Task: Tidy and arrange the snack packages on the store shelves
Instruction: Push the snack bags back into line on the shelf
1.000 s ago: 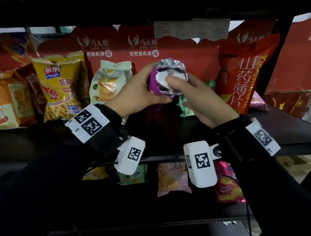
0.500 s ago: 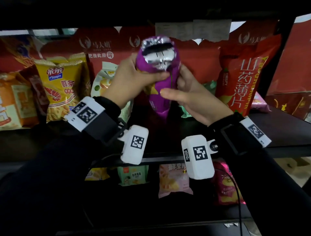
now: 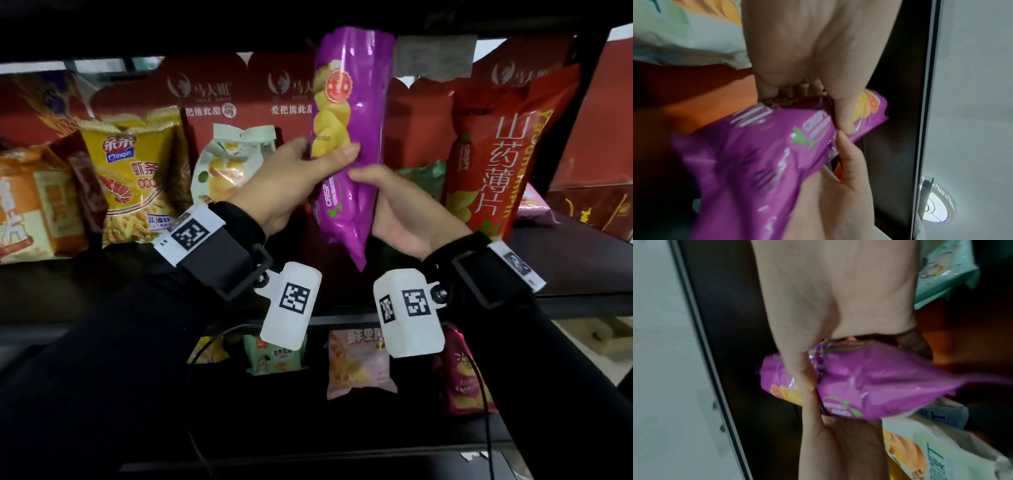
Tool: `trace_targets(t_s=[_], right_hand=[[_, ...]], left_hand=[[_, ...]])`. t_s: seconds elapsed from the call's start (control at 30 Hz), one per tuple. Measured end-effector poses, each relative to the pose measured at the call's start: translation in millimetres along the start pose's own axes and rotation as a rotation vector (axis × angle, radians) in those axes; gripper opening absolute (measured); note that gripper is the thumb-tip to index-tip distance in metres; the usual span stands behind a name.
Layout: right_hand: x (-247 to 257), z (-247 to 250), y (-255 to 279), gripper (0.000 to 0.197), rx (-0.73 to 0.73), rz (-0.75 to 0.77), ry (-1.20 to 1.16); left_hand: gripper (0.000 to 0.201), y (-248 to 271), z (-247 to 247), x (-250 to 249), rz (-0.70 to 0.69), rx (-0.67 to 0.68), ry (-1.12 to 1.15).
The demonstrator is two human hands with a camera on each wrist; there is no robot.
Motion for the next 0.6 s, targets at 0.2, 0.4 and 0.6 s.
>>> trace_targets(t_s=[0.2,0.4,0.6], right_hand=[[-12,6,6,0.045,-0.081,-0.032,0.097],[-13,10,6,0.078,0.005,0.007,0.119],[1,9,12,0.093,-0.127,0.37,0.552]], left_hand=[[0.047,0,-3,0,0.11,0.028,0.105],[0.047,-1,-1,5,0.173,-0.064,0.142],[0.057,-3,-8,9,0.396,0.055,0.319]])
Point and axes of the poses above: each hand's wrist, its own y-axis away from the middle knuckle, its own z-axis out of the back of the hand, x = y × z, the point moved 3 cm from there along -y, towards the middle knuckle, and after that the axes turned 3 degrees about -y, right-handed, at the moved point
